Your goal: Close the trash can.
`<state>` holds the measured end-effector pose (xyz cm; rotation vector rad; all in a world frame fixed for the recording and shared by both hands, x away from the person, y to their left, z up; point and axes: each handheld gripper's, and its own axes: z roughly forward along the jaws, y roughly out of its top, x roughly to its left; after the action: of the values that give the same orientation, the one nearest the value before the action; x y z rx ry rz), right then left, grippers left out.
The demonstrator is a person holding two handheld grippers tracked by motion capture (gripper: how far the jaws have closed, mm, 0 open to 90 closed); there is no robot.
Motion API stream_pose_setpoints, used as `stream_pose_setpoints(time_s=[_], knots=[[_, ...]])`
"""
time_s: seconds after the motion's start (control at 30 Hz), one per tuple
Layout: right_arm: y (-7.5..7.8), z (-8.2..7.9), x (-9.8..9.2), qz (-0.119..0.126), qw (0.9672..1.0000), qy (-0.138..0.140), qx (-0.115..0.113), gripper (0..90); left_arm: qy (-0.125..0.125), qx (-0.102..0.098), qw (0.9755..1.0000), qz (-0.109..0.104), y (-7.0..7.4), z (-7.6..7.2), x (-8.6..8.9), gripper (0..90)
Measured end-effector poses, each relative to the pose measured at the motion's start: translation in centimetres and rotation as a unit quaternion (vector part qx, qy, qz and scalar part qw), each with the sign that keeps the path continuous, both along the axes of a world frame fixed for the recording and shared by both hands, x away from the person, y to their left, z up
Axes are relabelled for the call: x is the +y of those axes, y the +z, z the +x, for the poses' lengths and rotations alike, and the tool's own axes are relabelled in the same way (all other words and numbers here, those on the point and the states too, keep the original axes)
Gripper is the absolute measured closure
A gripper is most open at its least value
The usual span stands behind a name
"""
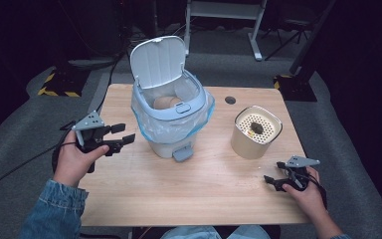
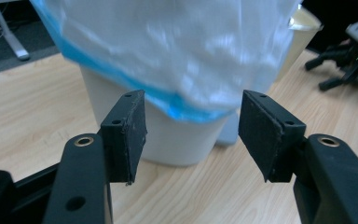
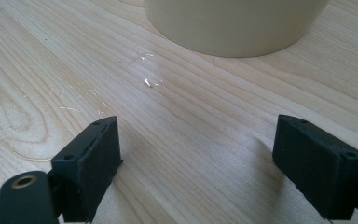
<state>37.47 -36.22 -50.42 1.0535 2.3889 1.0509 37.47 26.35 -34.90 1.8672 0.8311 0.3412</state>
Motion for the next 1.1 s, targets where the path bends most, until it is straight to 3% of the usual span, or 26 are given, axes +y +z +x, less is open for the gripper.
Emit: stream_pose_setpoints(time_s=[0.17, 0.33, 0.47, 0.73, 0.9, 1.1], knots=[[0.0, 0.0, 0.0, 0.000, 1.0000, 0.000, 0.000, 15.3, -0.009, -0.019, 0.9996, 0.019, 2.3, 1.1, 0.3, 44.8], [0.0, 0.0, 0.0, 0.000, 1.0000, 0.000, 0.000, 15.3, -0.008, -0.030, 0.9995, 0.001, 4.1, 2.3, 0.4, 47.1], [0.0, 0.0, 0.0, 0.000, 1.0000, 0.000, 0.000, 15.3, 0.009, -0.049, 0.9988, 0.004, 5.1, 3.3, 0.4, 45.8], [0.0, -0.1, 0.0, 0.001, 1.0000, 0.000, -0.002, 15.8, 0.007, -0.057, 0.9982, -0.015, 6.6, 5.8, 0.3, 48.1], [0.0, -0.1, 0.0, 0.001, 1.0000, -0.001, -0.001, 15.8, 0.021, -0.072, 0.9968, -0.027, 7.7, 7.3, -0.2, 46.3], [0.0, -0.1, 0.0, 0.001, 1.0000, 0.000, -0.001, 15.8, 0.035, -0.075, 0.9961, -0.032, 8.6, 8.5, -0.8, 44.1]])
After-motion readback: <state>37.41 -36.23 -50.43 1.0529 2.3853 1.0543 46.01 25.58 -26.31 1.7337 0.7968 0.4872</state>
